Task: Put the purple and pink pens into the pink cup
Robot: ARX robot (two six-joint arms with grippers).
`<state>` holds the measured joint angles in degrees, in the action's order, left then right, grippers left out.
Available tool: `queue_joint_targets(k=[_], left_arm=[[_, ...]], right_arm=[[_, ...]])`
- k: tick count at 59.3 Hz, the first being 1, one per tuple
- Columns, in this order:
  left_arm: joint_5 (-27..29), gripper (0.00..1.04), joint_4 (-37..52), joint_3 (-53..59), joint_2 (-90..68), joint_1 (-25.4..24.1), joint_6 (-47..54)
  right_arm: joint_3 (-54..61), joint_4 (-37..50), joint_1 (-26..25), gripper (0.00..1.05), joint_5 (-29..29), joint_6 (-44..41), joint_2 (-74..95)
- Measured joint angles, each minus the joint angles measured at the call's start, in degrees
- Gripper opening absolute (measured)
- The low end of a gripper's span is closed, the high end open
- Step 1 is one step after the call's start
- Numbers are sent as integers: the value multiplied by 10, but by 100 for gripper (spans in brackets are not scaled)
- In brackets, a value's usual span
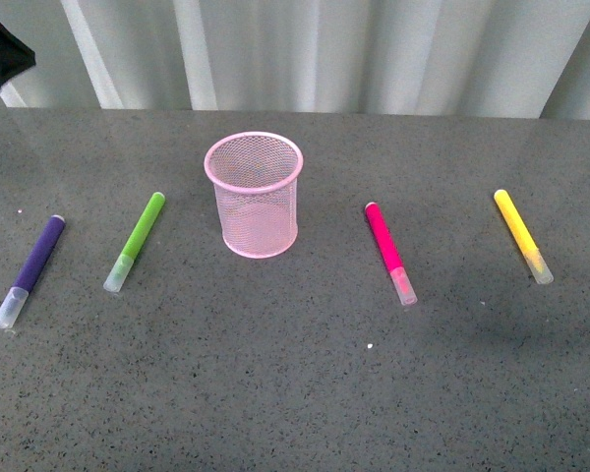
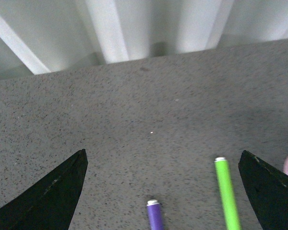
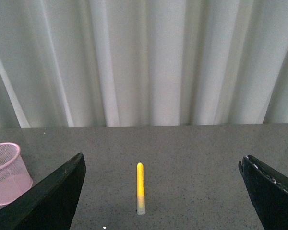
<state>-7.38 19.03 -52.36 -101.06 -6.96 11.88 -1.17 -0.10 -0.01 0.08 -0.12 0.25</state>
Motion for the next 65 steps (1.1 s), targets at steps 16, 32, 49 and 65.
queue_joint_targets(k=[16,32,49,65], left_arm=[[44,98,-108,-112,-137,-40,78],[-7,98,-168,-96,-136,-41,56],[4,98,-167,-83,-149,-30,53],[25,98,-144,-79,-174,-11,46]], right_arm=[[0,0,0,97,0,0,0],[0,0,0,97,0,0,0],[0,0,0,97,0,0,0],[0,0,0,97,0,0,0]])
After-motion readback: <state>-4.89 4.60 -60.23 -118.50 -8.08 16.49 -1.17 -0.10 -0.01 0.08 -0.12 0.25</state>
